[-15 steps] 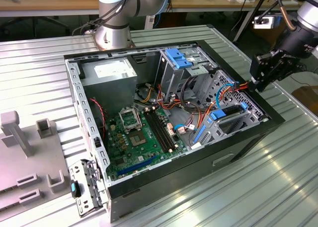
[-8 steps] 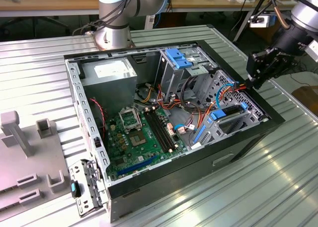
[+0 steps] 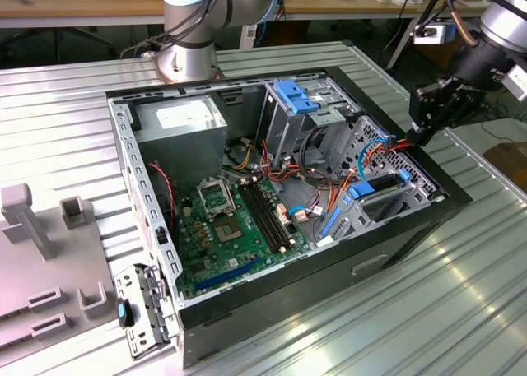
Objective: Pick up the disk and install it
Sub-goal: 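Insert the first disk wire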
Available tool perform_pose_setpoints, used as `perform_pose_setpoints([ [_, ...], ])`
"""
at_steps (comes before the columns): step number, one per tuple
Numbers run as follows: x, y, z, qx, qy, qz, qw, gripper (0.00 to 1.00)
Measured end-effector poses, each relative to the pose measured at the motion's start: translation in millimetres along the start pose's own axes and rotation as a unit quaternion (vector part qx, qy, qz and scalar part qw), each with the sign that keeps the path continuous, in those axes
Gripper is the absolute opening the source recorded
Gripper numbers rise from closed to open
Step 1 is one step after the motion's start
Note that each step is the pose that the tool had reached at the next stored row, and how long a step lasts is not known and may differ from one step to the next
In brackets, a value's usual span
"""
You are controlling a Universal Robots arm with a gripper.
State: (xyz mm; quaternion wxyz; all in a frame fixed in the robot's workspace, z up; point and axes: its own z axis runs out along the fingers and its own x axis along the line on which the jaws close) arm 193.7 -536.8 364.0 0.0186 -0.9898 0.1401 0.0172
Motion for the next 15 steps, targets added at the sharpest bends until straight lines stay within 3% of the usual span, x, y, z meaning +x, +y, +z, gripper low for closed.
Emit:
perform_pose_setpoints([
  [2,0.0,0.0,0.2,-0.0001,0.0002,0.001,1.0000,0.25],
  [3,0.1,-0.1,0.6,0.0000,0.0001,0.002,1.0000,0.18],
  [7,0.0,-0.1,-0.8,0.0005,-0.0002,0.002,1.0000,0.18],
  [11,-0.3,-0.3,-10.0,-0.0002,-0.0010,0.002,1.0000,0.18],
  [15,-0.5,-0.4,-10.2,-0.0003,-0.0012,0.002,1.0000,0.18],
])
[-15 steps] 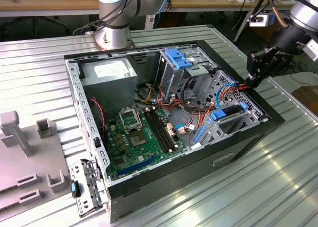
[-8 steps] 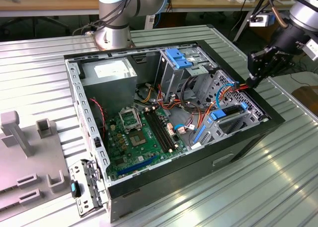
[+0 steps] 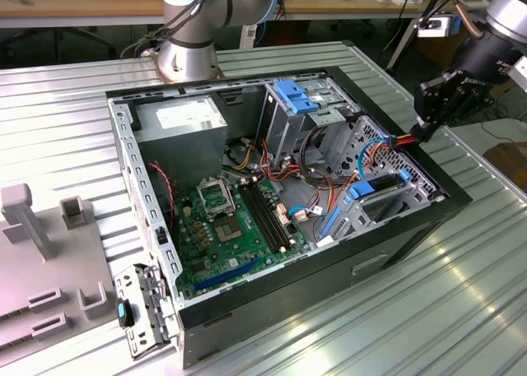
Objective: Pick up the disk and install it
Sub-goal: 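Insert the first disk wire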
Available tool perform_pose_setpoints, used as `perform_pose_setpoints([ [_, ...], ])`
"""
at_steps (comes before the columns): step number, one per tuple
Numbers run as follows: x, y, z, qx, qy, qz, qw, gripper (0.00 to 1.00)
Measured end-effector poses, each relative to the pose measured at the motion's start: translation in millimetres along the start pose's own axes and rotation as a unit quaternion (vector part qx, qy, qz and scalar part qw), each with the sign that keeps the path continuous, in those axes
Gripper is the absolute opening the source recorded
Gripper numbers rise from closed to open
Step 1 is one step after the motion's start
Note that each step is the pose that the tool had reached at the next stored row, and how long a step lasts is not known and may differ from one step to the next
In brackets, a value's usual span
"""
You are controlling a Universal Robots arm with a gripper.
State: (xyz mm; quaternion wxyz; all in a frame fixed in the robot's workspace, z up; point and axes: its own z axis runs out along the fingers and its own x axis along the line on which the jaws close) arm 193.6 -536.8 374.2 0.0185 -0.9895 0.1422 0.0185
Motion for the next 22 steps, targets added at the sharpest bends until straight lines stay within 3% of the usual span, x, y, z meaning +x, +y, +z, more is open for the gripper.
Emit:
perform_pose_setpoints([
  [2,-6.0,1.8,0.5,0.0000,0.0000,0.000,1.0000,0.18],
  [4,-16.6,4.4,1.5,0.0002,0.0001,0.002,1.0000,0.18],
  [7,-17.3,4.5,2.1,0.0008,0.0007,0.020,0.9998,0.18],
  [10,-17.3,4.6,2.8,0.0019,0.0015,0.047,0.9989,0.18],
  [13,-17.3,4.6,3.6,0.0037,0.0028,0.092,0.9957,0.18],
  [17,-17.2,4.6,4.2,0.0051,0.0038,0.125,0.9921,0.18],
  [19,-17.2,4.6,4.5,0.0059,0.0043,0.142,0.9898,0.18],
  [20,-19.0,5.1,4.7,0.0062,0.0044,0.147,0.9891,0.18],
  [22,-22.5,6.2,4.7,0.0061,0.0046,0.147,0.9891,0.18],
])
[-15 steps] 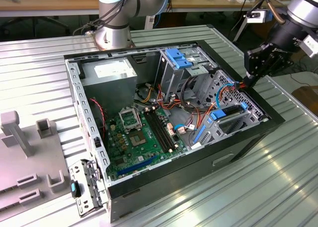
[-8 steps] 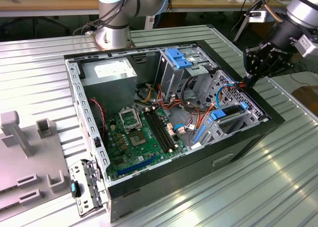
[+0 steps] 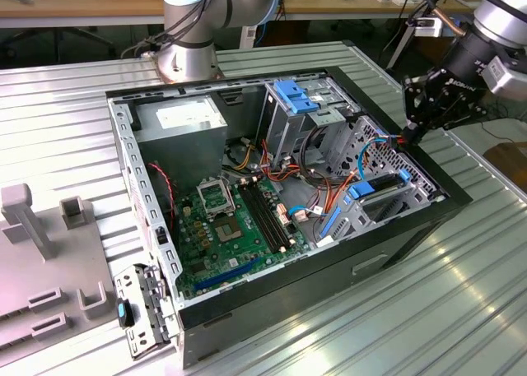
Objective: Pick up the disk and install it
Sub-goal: 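Insert the first disk wire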
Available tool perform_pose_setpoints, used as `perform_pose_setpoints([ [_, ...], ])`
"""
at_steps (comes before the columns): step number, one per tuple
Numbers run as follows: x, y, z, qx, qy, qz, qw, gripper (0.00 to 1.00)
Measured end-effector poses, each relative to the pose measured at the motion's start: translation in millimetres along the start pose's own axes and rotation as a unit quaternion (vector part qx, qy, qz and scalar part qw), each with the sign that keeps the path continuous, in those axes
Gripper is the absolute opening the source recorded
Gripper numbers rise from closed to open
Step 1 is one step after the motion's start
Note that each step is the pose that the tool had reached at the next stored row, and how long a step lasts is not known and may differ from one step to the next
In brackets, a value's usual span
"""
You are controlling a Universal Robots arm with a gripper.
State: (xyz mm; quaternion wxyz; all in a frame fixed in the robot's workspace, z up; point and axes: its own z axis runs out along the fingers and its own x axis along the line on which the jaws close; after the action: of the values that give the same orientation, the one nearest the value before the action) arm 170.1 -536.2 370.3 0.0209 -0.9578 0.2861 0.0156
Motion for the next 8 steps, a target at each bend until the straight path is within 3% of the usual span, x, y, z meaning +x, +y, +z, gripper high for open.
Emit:
perform_pose_setpoints([
  [3,-6.1,4.1,0.1,0.0001,0.0001,0.004,1.0000,0.18],
  [8,-6.2,4.1,0.2,0.0020,0.0015,0.048,0.9989,0.18],
])
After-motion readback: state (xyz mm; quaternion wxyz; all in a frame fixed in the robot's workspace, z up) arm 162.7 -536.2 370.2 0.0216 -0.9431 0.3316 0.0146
